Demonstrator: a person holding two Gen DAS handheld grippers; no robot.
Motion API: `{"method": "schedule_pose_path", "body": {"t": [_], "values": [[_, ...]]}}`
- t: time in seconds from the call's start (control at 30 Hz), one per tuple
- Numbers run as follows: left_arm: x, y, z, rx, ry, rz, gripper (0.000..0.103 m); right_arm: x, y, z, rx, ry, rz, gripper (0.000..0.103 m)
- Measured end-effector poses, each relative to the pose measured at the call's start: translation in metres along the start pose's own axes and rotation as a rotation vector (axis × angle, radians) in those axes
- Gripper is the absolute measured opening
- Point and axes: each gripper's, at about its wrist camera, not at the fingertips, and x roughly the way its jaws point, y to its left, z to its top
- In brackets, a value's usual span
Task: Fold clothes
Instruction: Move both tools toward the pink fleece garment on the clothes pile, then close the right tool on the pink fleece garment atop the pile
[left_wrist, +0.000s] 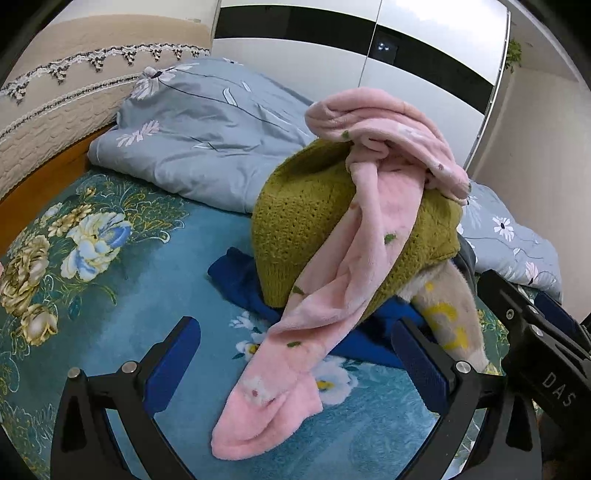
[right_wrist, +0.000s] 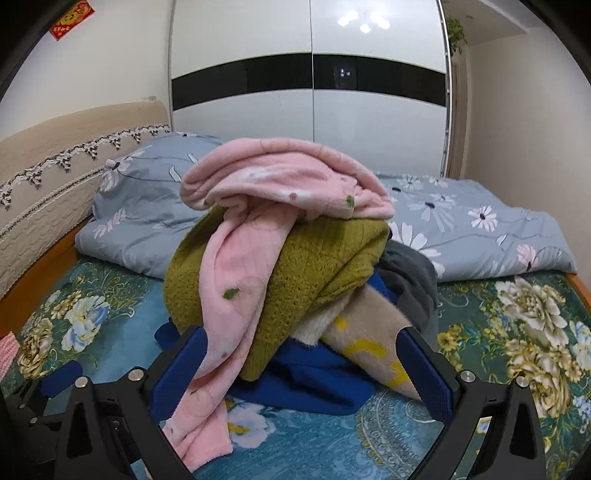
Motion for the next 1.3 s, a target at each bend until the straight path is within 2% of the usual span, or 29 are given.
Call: {"method": "schedule_pose_path", "body": {"t": [0.2,0.87,1.07,1.13,1.23,1.3], "values": [[0.007,-0.005,-0.001,0.045,0.003,0.003,0.103,0.010,0.003,-0.001,-0.015,0.015,-0.004,0.103],[0.035,-0.007,-0.001,0.029,0.045,-0.019,0.103,0.042,0.001,0.000,-0.029,0.066,0.011,0.103],[0.039,0.001,-0.001,0.006,0.051,-0.052,0.103,0.055,0.003,0.019,-0.078,0.065,0.031,0.103],[0.039,0.008,-0.003,0.006,0.050,-0.050,0.103,0.069,-0.005,0.039,-0.042,0.077,0.064,0.103],[0.040,0.024,-0.005,-0.024,0.049,-0.051,0.103,0.091,-0.022,0.066,0.089,0.098,0.137,0.103],[0.040,0.038,-0.006,-0.070,0.045,-0.054,0.103,0.109,-0.035,0.081,0.240,0.113,0.193,0.103]]}}
